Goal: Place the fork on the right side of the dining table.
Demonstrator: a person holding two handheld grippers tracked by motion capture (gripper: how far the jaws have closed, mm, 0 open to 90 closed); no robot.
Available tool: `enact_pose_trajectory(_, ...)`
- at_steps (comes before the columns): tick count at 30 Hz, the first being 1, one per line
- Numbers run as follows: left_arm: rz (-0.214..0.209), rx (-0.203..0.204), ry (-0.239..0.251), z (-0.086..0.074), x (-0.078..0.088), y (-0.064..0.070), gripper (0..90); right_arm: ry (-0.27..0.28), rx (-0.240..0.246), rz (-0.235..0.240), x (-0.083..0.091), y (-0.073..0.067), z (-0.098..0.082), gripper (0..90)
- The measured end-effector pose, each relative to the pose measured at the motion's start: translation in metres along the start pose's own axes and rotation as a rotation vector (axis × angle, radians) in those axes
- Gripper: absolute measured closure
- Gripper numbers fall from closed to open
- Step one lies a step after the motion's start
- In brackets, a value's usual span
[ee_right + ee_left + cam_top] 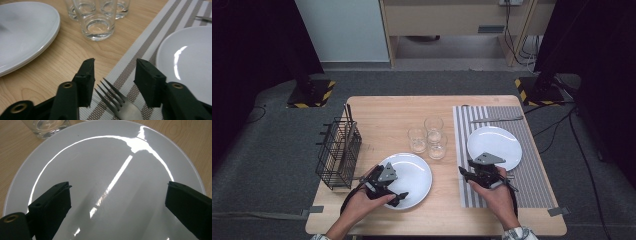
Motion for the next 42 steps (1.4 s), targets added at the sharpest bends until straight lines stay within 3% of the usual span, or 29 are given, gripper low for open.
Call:
enact_pose_trajectory(4, -0.001, -0.002, 0.0, 0.0, 0.0, 0.001, 5.4, -0.027, 0.025, 0.016, -0.009, -0.007, -0.001, 62.8)
enact_pose_trajectory(11, -0.002, -0.002, 0.0, 0.0, 0.0, 0.0, 5.4, -0.056, 0.065, -0.002, -0.015, -0.008, -0.005, 69.9)
enact_pose_trajectory(42, -0.004, -0.011, -0.006, 0.0, -0.001, 0.001, 5.4, -0.064, 0.055, -0.04, 0.005, 0.017, -0.019, 67.3)
Point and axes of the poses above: each handheld gripper's, and its own axes: x roughly backward along the jaws, z roughly out of its top, y roughly to its right, the point moved 8 cm from there along -x, roughly forward along the jaws
